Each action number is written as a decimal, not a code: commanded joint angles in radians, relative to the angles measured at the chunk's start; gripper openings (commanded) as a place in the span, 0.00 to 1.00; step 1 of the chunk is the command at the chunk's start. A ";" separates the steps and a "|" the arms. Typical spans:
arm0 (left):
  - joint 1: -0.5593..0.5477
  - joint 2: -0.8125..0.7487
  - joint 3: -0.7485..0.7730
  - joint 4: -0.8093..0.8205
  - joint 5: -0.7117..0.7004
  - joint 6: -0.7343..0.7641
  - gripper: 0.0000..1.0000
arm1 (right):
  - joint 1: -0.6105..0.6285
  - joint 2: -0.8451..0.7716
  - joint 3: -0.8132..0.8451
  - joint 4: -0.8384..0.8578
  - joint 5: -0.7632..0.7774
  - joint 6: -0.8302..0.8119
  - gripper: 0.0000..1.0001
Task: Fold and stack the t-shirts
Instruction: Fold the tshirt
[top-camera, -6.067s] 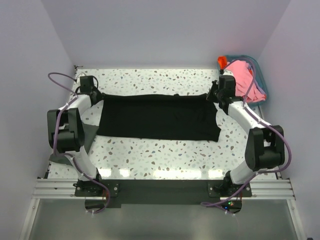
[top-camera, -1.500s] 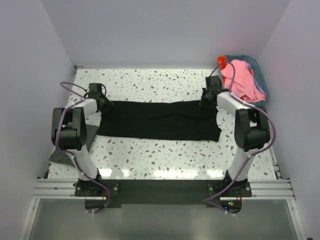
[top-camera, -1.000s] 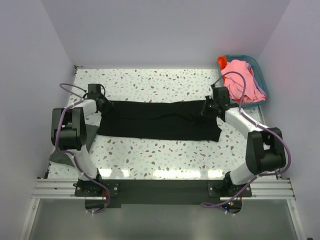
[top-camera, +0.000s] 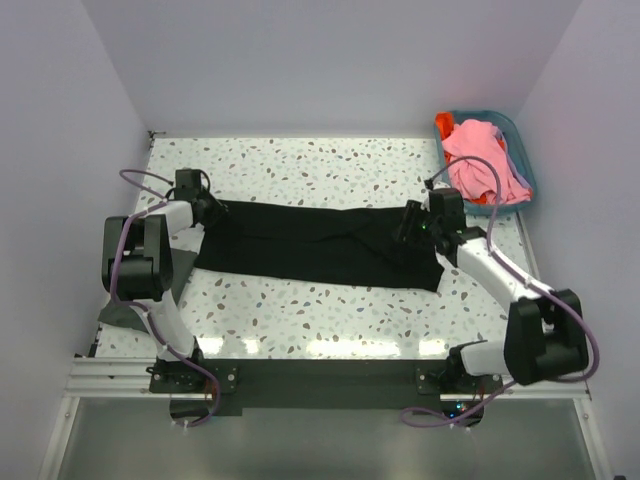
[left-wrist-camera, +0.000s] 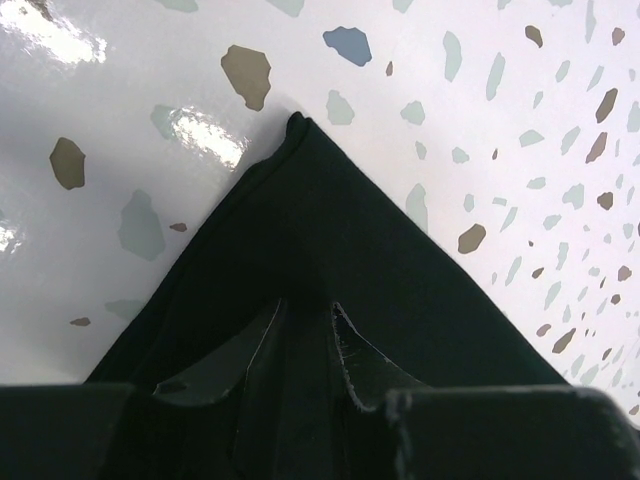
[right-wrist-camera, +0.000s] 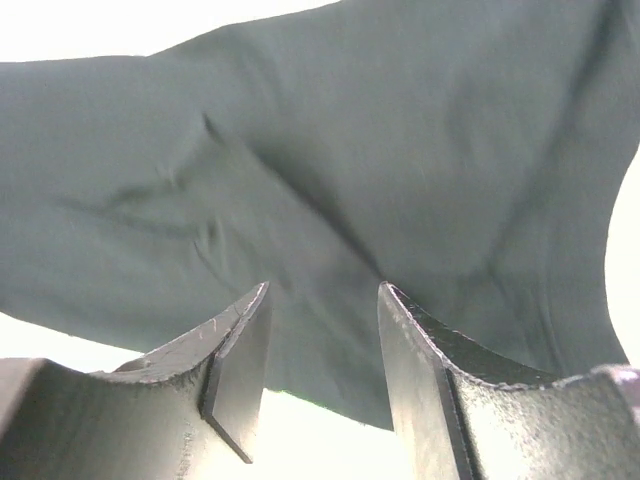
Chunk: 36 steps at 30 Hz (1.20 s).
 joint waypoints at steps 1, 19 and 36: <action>0.004 -0.034 -0.009 -0.008 0.022 0.016 0.27 | 0.006 0.142 0.111 0.077 0.005 0.000 0.50; 0.004 -0.070 0.007 -0.034 0.023 0.053 0.29 | 0.166 0.421 0.294 0.107 0.114 0.013 0.39; 0.002 -0.101 -0.012 -0.026 0.045 0.060 0.29 | 0.316 0.070 0.044 0.057 0.190 0.061 0.44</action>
